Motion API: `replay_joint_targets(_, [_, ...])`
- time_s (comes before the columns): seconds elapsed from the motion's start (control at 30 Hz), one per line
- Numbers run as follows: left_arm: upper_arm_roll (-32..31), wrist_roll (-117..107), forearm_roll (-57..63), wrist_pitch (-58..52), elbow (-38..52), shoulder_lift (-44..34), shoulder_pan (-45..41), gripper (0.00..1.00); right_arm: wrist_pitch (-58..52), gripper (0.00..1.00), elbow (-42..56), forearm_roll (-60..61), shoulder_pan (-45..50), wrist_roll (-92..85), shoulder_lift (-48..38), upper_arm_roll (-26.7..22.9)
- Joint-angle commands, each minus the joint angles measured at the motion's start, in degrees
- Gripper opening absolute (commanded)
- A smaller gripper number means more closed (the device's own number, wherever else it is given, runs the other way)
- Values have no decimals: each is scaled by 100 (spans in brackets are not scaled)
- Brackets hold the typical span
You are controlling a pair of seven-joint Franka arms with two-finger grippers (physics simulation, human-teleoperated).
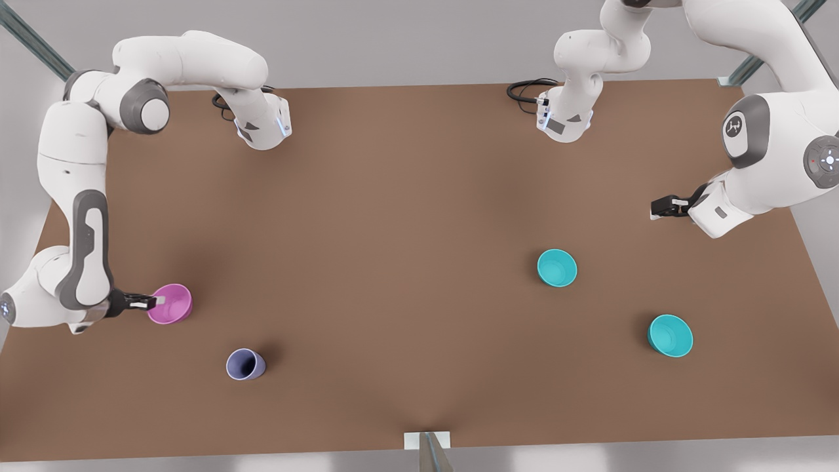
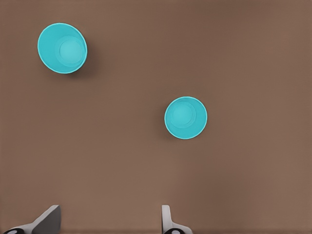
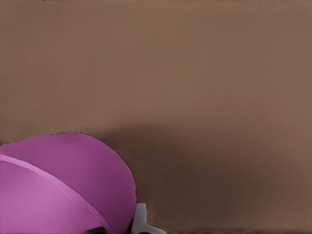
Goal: Stack the blue bowl on the pink bowl
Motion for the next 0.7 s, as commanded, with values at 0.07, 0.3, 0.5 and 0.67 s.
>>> replay_joint_targets(0.07, [2,25,3,-2,3,-6,1,100,-773,21,-967,963,646,191,-943,77])
replay_joint_targets(0.3, [2,16,3,-2,3,38,1,100,1818,21,-1768,1904,4522,5384,-2087,77])
replay_joint_targets(0.5, [2,16,3,-2,3,65,-8,100,4202,21,-327,1104,6667,9806,-400,-240])
replay_joint_targets(0.67, [2,-2,-41,-37,3,258,-34,100,4202,21,-186,1069,6782,9938,31,-231])
